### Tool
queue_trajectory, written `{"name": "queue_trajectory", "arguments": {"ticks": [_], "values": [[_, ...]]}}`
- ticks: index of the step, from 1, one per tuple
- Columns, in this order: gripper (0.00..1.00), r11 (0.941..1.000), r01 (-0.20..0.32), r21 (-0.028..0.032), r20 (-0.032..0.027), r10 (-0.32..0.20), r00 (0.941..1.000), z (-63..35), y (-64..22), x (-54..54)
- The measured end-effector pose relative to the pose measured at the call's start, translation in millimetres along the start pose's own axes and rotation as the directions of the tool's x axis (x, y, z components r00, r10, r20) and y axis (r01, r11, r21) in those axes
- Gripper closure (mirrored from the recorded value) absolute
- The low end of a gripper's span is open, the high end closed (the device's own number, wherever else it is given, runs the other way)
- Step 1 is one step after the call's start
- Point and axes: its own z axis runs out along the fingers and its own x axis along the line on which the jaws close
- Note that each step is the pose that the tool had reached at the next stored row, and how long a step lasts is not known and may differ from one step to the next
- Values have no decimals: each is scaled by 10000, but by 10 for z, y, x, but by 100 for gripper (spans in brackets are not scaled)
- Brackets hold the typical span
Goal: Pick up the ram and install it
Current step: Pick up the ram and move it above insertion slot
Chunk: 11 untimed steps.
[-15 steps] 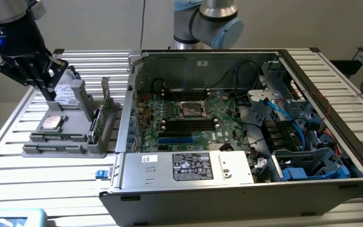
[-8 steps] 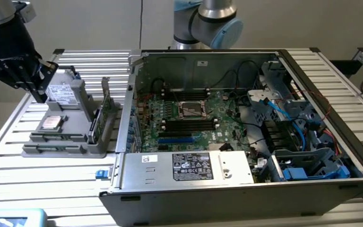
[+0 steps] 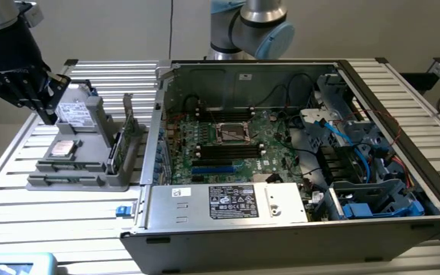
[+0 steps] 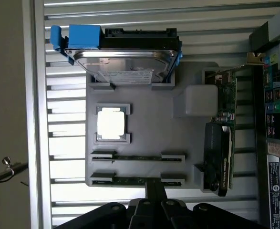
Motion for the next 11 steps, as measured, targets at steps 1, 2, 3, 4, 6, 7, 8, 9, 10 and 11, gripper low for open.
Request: {"name": "queue_trajectory", "arguments": {"ticks": [1, 2, 3, 4, 6, 7, 8, 9, 10, 11], "values": [[89, 10000, 0, 0, 0, 0, 10000, 0, 0, 0], [89, 10000, -1, 0, 0, 1, 10000, 0, 0, 1], [89, 10000, 3, 14, 37, -3, 10000, 2, 9, 9], [89, 10000, 73, 23, 61, -73, 10000, 4, 17, 10], [89, 9990, 436, 27, 59, -436, 9990, 10, 17, 9], [89, 9981, 615, 30, 55, -615, 9981, 12, 17, 9], [89, 9968, 801, 32, 54, -801, 9968, 15, 17, 8], [89, 9952, 979, 34, 52, -980, 9952, 18, 17, 8], [89, 9932, 1163, 36, 50, -1164, 9932, 20, 17, 8], [89, 9909, 1342, 38, 47, -1342, 9909, 23, 17, 9]]}}
